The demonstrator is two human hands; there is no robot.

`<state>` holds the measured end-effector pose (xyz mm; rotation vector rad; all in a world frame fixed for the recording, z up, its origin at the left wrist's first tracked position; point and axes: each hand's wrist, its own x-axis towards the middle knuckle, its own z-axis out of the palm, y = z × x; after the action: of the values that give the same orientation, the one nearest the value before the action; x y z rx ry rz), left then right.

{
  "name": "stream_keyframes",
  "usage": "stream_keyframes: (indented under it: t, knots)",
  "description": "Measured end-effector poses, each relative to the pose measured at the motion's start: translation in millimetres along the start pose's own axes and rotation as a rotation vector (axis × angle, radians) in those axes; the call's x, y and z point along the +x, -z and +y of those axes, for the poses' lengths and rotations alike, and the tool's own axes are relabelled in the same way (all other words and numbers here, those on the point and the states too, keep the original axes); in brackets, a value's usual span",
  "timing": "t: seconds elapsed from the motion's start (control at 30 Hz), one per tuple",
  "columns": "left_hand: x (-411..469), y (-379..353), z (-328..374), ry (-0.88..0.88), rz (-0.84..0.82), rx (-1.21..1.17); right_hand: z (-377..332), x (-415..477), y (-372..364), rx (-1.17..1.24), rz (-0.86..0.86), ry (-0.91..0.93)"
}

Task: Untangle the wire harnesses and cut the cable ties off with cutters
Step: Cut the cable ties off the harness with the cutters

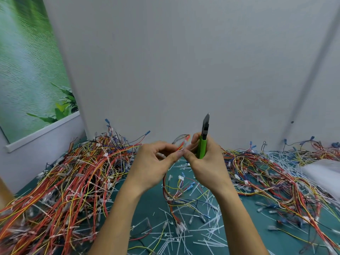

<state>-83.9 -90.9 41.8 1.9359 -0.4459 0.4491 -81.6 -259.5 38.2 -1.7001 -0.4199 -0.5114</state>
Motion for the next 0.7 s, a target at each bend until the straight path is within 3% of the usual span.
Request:
stream_keyframes:
  t: [0.17, 0.37, 0.7]
  knots:
    - [2.3, 5.1, -4.4, 0.025, 0.040, 0.044, -3.9, -0.1, -0.9, 0.053, 0.001, -0.007]
    - [3.1, 10.7, -4.0, 0.363, -0.050, -0.634, -7.2, 0.3, 2.5, 0.115, 0.027, -0.058]
    - [6.1, 11.5, -12.1, 0.379, 0.007, -0.903, -1.4, 2.4, 10.8, 0.157, 0.049, -0.203]
